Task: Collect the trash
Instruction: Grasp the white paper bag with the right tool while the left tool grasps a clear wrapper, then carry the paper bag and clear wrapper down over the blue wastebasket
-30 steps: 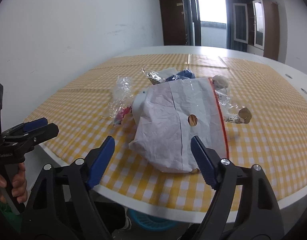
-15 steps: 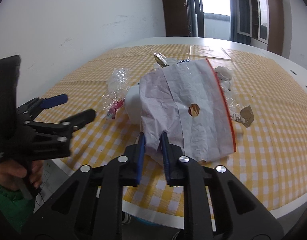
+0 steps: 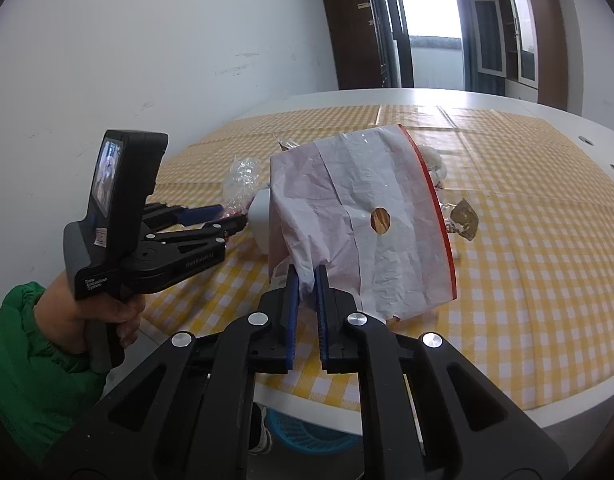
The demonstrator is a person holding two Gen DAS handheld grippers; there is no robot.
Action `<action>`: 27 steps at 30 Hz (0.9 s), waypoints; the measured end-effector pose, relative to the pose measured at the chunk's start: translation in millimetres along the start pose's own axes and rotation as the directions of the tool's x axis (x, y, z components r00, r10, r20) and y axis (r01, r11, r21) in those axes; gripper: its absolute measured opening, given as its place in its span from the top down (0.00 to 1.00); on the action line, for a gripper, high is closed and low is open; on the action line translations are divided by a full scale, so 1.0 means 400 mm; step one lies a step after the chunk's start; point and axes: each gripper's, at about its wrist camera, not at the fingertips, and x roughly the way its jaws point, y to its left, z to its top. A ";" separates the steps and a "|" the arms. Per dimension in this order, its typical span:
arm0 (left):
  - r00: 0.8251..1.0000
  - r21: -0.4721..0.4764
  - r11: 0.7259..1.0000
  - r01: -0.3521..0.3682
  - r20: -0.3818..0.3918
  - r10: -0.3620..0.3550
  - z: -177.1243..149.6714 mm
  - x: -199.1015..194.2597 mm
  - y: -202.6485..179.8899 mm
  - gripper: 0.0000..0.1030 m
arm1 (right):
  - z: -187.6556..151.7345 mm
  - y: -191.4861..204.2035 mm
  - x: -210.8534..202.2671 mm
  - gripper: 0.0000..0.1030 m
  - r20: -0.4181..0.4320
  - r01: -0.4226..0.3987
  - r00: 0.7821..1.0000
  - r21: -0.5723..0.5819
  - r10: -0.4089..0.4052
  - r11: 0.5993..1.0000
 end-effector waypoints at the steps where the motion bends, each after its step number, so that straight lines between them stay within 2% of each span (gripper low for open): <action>1: 1.000 -0.016 1.000 0.000 0.009 0.000 -0.004 -0.010 0.004 0.77 | -0.003 -0.002 -0.009 0.93 0.008 -0.004 1.000 0.001 0.004 1.000; 4: 0.999 -0.050 0.998 -0.026 0.038 0.028 -0.002 -0.035 0.007 0.84 | -0.011 -0.003 -0.036 0.94 0.029 -0.012 1.000 0.004 0.012 1.000; 7: 0.996 -0.103 0.994 -0.031 0.077 0.039 -0.010 -0.084 0.024 0.87 | -0.024 -0.007 -0.063 0.94 0.043 -0.016 0.999 0.009 0.016 1.000; 12: 0.989 -0.232 0.972 0.039 0.148 -0.005 -0.064 -0.199 0.065 0.88 | -0.052 -0.002 -0.102 0.94 0.062 -0.027 0.998 0.008 0.026 1.000; 18: 0.978 -0.309 0.945 0.109 0.202 -0.047 -0.131 -0.314 0.081 0.88 | -0.090 0.014 -0.154 0.95 0.083 -0.045 0.996 0.004 0.044 0.999; 19: 0.976 -0.320 0.939 0.129 0.210 -0.062 -0.148 -0.337 0.083 0.88 | -0.102 0.024 -0.167 0.95 0.089 -0.051 0.995 -0.003 0.051 0.999; 21: 0.975 -0.304 0.943 0.137 0.211 -0.074 -0.172 -0.366 0.073 0.89 | -0.124 0.041 -0.180 0.95 0.081 -0.059 0.995 -0.014 0.060 0.998; 24: 0.973 -0.288 0.953 0.099 0.228 -0.032 -0.205 -0.423 0.075 0.89 | -0.151 0.077 -0.214 0.95 0.077 -0.061 0.995 -0.045 0.064 0.997; 27: 0.965 -0.314 0.936 0.160 0.248 -0.082 -0.234 -0.481 0.083 0.89 | -0.168 0.098 -0.257 0.95 0.082 -0.082 0.993 -0.050 0.085 0.995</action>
